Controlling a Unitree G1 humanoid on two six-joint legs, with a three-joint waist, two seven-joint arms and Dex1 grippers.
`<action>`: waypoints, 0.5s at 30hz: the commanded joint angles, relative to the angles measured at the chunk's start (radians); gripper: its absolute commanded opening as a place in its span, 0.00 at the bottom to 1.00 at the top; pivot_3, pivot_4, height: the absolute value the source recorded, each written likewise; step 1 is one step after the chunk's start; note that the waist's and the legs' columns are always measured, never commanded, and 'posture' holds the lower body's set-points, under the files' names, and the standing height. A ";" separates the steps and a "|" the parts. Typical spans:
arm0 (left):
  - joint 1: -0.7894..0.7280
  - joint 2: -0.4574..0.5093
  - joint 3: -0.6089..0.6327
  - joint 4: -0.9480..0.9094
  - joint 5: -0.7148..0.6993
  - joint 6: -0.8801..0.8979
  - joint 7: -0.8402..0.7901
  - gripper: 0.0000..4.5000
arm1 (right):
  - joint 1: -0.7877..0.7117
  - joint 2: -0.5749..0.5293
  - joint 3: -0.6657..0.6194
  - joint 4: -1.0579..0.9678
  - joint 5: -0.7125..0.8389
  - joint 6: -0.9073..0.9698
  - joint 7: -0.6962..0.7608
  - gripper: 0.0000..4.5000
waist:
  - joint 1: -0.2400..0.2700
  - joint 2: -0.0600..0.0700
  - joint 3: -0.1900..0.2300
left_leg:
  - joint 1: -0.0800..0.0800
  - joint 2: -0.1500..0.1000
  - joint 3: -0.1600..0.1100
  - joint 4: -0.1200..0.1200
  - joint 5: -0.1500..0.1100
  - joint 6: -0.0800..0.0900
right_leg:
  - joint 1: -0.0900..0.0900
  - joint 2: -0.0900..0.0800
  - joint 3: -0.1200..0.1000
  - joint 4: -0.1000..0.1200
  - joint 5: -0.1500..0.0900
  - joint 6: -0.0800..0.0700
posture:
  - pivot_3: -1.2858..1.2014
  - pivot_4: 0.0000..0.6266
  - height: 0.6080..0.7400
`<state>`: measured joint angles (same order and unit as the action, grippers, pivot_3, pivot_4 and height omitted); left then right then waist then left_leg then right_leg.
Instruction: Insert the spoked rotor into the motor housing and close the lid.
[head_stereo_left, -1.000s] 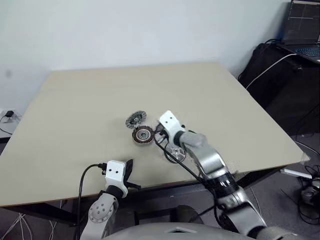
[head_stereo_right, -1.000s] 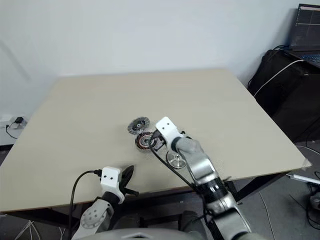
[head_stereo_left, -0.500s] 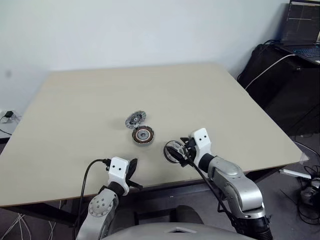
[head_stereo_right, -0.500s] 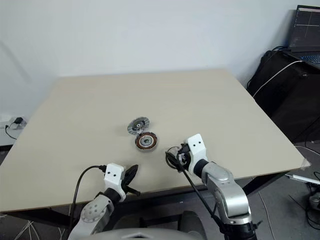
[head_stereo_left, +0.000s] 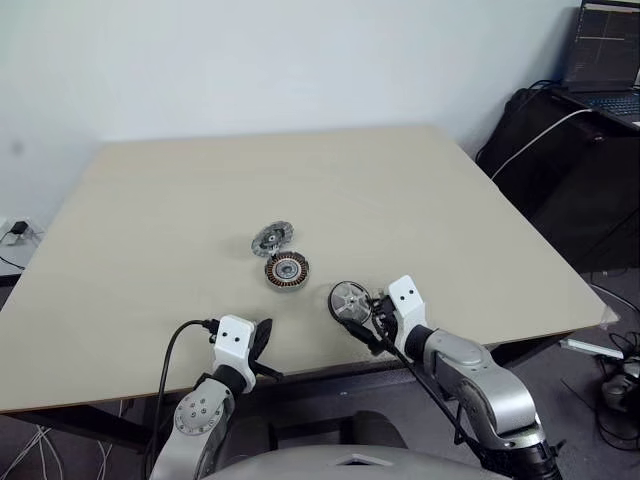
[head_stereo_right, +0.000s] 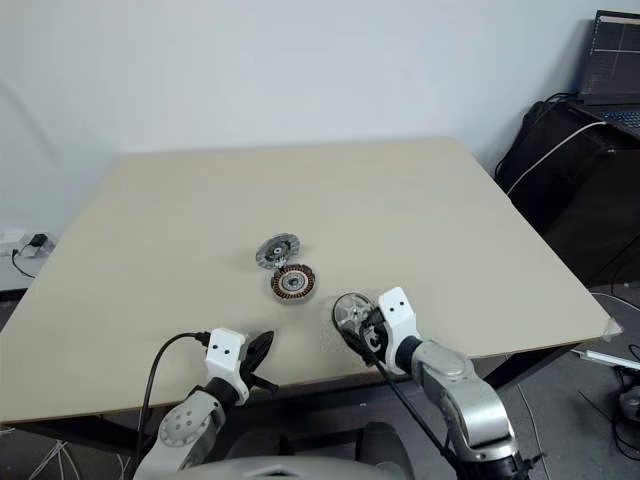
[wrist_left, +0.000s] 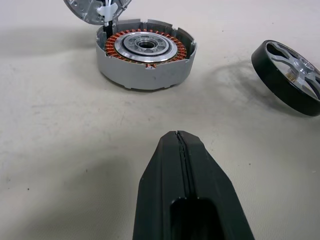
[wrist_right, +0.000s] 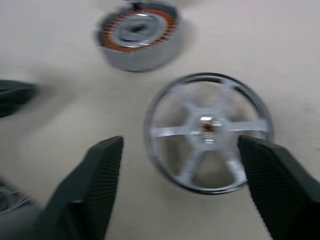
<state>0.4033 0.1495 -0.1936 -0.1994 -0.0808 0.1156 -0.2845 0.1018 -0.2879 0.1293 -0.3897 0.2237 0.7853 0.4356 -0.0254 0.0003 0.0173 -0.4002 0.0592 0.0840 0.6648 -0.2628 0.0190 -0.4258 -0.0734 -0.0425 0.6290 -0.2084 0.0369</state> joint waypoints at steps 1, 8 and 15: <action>-0.007 -0.004 0.002 -0.036 -0.004 -0.007 0.004 0.00 | -0.040 0.032 -0.020 0.005 0.009 0.058 -0.056 0.61 | 0.001 0.000 0.000 | 0.000 0.000 0.000 0.000 0.000 0.000 | 0.000 0.000 0.000 0.000 0.000 0.000 | 0.52 0.00 1.00; 0.007 -0.011 0.001 -0.060 -0.002 0.000 0.013 0.00 | -0.071 0.044 -0.017 -0.012 0.021 0.117 -0.080 0.31 | 0.002 0.000 0.000 | 0.000 0.000 0.000 0.000 0.000 0.000 | 0.000 0.000 0.000 0.000 0.000 0.000 | 0.52 0.00 1.00; 0.015 -0.014 -0.005 -0.065 -0.002 -0.001 0.020 0.00 | -0.076 0.035 -0.005 -0.026 0.033 0.152 -0.081 0.31 | 0.002 0.000 0.000 | 0.000 0.000 0.000 0.000 0.000 0.000 | 0.000 0.000 0.000 0.000 0.000 0.000 | 0.52 0.00 1.00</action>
<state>0.4205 0.1394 -0.1963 -0.2155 -0.0809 0.1231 -0.2649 0.0440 -0.2506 0.1236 -0.3686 0.2447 0.9319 0.3567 -0.0237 0.0004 0.0172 -0.4004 0.0592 0.0840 0.6646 -0.2627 0.0191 -0.4258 -0.0734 -0.0426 0.6288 -0.2084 0.0369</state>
